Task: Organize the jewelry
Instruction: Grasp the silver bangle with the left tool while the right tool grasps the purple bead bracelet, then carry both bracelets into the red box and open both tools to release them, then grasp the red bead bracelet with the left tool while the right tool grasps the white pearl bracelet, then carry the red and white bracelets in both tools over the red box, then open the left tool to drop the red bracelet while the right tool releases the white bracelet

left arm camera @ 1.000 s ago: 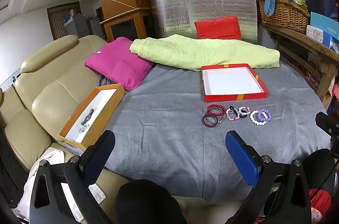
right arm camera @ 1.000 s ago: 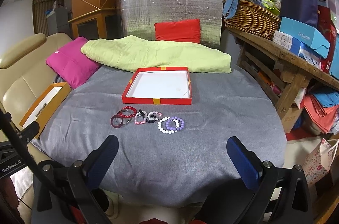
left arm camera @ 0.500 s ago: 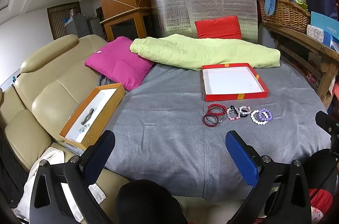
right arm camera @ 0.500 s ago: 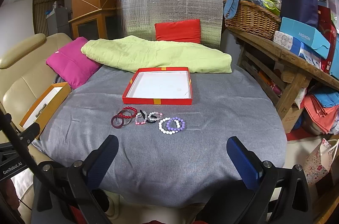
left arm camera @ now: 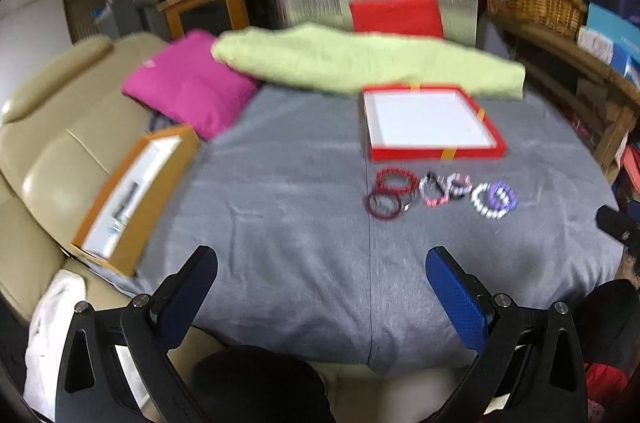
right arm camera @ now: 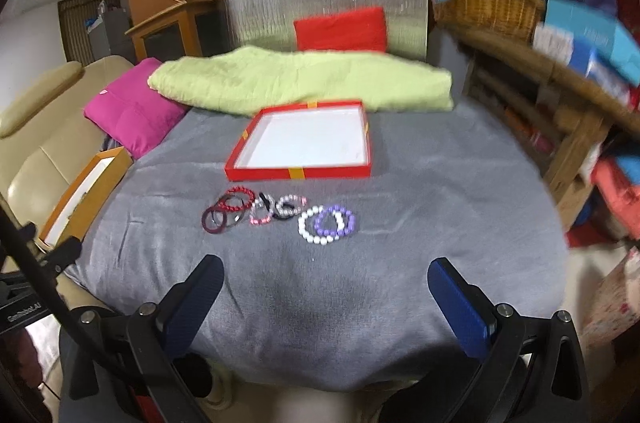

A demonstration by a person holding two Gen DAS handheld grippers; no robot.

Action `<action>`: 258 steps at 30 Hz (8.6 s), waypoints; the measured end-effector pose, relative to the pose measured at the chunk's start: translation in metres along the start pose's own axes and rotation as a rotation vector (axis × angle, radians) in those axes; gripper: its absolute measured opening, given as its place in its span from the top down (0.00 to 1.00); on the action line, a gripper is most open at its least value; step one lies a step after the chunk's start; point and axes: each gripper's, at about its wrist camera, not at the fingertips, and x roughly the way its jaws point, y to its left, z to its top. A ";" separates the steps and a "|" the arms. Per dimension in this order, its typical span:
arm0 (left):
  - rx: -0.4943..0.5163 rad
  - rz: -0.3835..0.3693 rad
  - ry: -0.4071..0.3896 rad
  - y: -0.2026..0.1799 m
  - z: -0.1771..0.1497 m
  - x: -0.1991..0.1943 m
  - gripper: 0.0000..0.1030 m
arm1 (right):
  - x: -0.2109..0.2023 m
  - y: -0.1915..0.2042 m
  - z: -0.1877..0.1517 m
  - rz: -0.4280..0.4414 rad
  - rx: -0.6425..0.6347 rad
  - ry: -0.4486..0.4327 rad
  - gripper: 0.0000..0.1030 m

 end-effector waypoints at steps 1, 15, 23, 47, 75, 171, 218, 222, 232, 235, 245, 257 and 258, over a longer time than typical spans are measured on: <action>0.000 -0.016 0.019 -0.001 0.000 0.013 0.00 | 0.013 -0.009 0.000 0.026 0.024 0.026 0.00; 0.006 -0.160 0.226 -0.034 0.023 0.165 0.00 | 0.170 -0.044 0.019 0.178 0.149 0.216 0.19; -0.058 -0.228 0.263 -0.031 0.039 0.207 0.14 | 0.218 -0.050 0.023 0.157 0.150 0.310 0.45; 0.059 -0.351 0.247 -0.047 0.065 0.228 0.95 | 0.216 -0.074 0.033 0.288 0.252 0.222 0.90; -0.019 -0.499 0.060 -0.029 0.086 0.176 0.96 | 0.193 -0.064 0.048 0.291 0.204 0.054 0.90; 0.143 -0.412 -0.069 -0.071 0.109 0.160 0.91 | 0.191 -0.031 0.074 0.244 0.107 -0.025 0.90; 0.125 -0.319 -0.108 -0.132 0.149 0.212 0.90 | 0.261 -0.053 0.152 0.296 0.280 -0.098 0.90; 0.123 -0.314 -0.097 -0.136 0.151 0.219 0.90 | 0.279 -0.054 0.157 0.299 0.294 -0.079 0.90; 0.115 -0.325 -0.051 -0.142 0.153 0.237 0.90 | 0.317 -0.049 0.166 0.334 0.337 -0.026 0.90; 0.125 -0.340 -0.038 -0.144 0.151 0.239 0.90 | 0.325 -0.049 0.166 0.318 0.345 -0.008 0.90; 0.135 -0.387 0.047 -0.152 0.142 0.255 0.90 | 0.335 -0.065 0.161 0.261 0.389 0.038 0.87; 0.116 -0.379 0.082 -0.148 0.142 0.262 0.79 | 0.327 -0.069 0.161 0.220 0.369 0.044 0.87; 0.111 -0.373 0.073 -0.146 0.143 0.260 0.71 | 0.325 -0.069 0.161 0.220 0.367 0.044 0.87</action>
